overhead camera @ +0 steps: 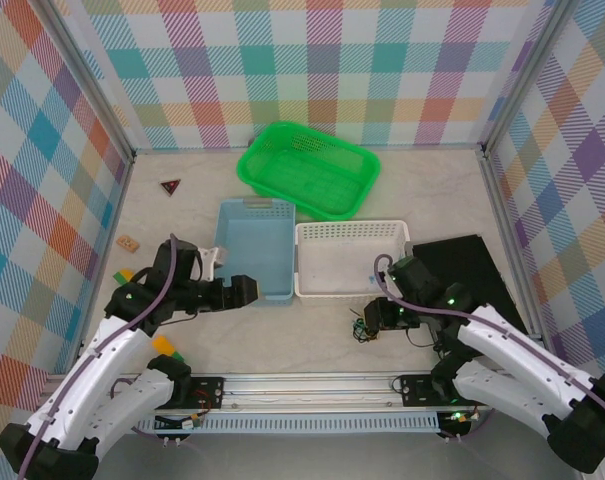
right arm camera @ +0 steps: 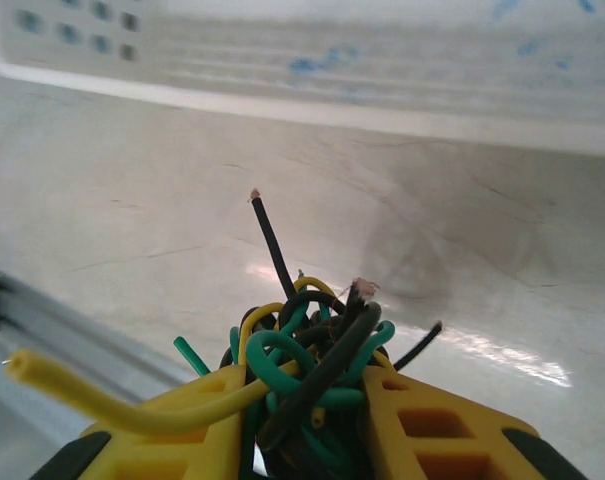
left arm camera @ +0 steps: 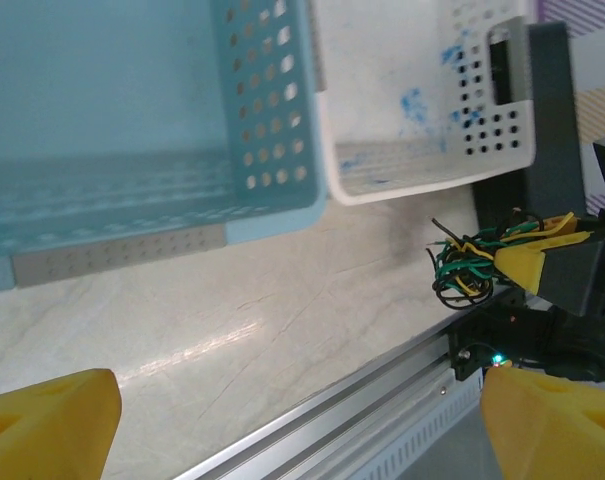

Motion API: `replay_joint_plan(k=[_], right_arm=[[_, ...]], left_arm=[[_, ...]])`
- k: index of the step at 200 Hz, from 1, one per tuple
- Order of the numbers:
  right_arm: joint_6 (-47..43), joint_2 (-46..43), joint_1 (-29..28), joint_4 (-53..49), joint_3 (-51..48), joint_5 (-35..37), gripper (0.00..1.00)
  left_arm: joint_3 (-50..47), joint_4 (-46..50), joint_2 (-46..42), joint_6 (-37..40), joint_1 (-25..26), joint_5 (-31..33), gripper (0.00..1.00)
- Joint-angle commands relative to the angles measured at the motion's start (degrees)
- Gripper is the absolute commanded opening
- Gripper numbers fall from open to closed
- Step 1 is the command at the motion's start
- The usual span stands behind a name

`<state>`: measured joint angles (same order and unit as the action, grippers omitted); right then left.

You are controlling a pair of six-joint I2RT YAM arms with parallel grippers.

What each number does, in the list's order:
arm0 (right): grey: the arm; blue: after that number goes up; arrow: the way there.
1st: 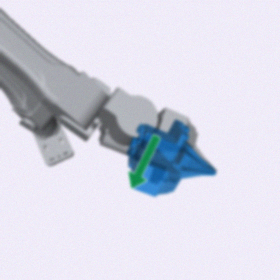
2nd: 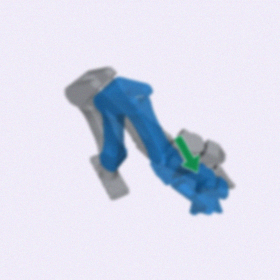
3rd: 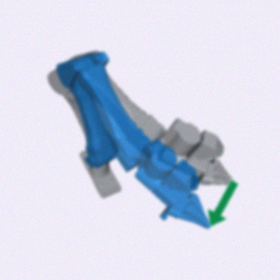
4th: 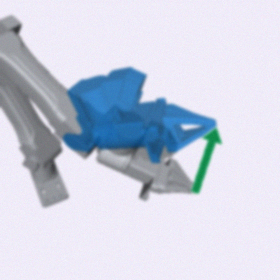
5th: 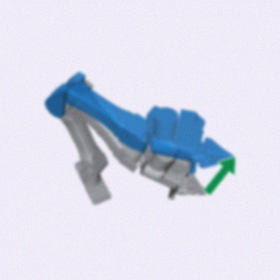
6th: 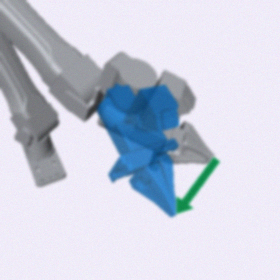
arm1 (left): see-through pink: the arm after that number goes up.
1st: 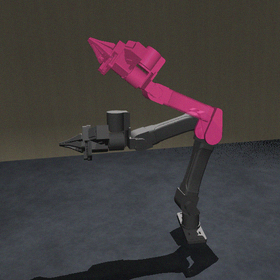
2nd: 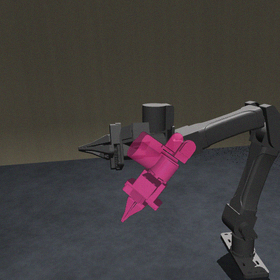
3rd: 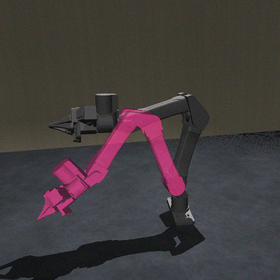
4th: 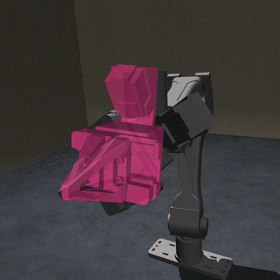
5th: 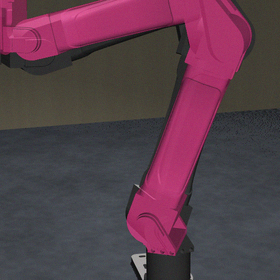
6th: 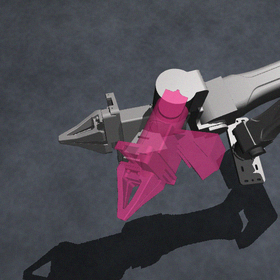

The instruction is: Untangle the cables

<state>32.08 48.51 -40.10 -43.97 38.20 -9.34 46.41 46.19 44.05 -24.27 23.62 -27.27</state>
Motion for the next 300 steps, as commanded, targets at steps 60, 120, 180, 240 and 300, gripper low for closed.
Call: replay_joint_plan(k=[60, 120, 180, 240, 300], right_arm=[[-9.56, 9.7, 1.39, 6.84, 30.15, -14.0, 0.0], [-10.55, 23.1, 16.32, 12.69, 49.34, -42.18, 0.0], [-10.98, 28.09, 19.17, 12.3, 56.59, -50.2, 0.0], [-9.25, 28.83, 19.18, 13.68, 56.55, -50.93, 0.0], [-7.29, 28.15, 19.18, 18.16, 53.71, -52.27, 0.0]], left_arm=[[9.09, -20.98, 2.92, 7.09, 0.64, -11.16, 0.98], [14.64, -34.1, 5.93, 18.59, 0.64, -19.82, 1.0], [16.5, -41.55, 10.59, 17.49, 1.26, -18.33, 0.96], [19.53, -48.75, 17.35, 14.71, 8.17, -17.97, 0.95], [23.14, -51.18, 23.63, 13.18, 10.81, -17.2, 0.91]])
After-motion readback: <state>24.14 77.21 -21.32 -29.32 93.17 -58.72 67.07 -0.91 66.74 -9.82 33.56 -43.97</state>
